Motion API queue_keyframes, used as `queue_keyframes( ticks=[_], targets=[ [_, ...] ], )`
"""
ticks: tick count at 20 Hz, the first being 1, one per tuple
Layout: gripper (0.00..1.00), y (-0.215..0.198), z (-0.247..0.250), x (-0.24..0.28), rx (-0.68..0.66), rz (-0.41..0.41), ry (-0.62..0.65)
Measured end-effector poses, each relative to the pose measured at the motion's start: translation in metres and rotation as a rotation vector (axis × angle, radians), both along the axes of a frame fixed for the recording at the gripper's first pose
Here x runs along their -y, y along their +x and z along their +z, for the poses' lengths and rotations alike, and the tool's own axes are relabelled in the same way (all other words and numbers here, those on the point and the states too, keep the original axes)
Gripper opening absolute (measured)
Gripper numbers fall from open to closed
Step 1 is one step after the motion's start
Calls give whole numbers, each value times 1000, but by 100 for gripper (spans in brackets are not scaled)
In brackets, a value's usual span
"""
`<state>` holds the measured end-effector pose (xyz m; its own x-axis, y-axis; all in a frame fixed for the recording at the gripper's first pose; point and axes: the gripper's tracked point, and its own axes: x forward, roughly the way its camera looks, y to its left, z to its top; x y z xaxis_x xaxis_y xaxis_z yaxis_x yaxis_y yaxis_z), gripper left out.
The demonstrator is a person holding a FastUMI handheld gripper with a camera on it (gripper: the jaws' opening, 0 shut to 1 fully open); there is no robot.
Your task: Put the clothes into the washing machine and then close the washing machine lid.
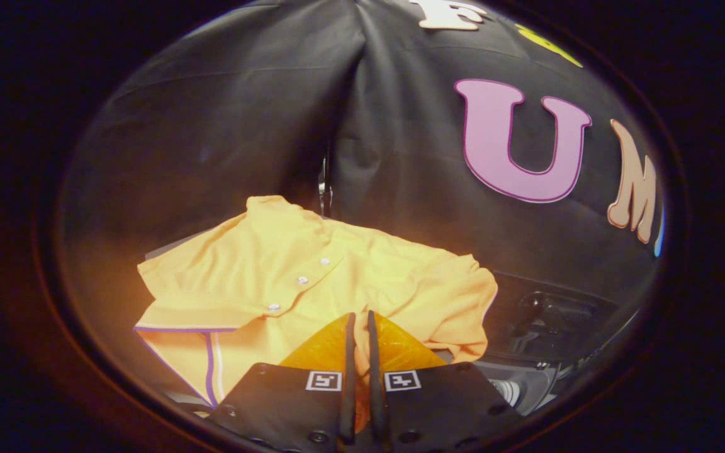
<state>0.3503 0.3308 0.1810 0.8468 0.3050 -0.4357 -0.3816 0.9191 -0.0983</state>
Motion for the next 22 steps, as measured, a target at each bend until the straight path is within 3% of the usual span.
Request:
queue_keyframes(
  ticks=[7, 16, 18, 20, 22],
  targets=[
    [10, 13, 1, 85, 6, -146, -33],
    [10, 18, -32, 277, -37, -499, -206],
    [10, 11, -48, 300, -79, -545, -174],
    [23, 10, -55, 309, -80, -565, -114],
    [20, 10, -54, 314, -69, -561, -101]
  ],
)
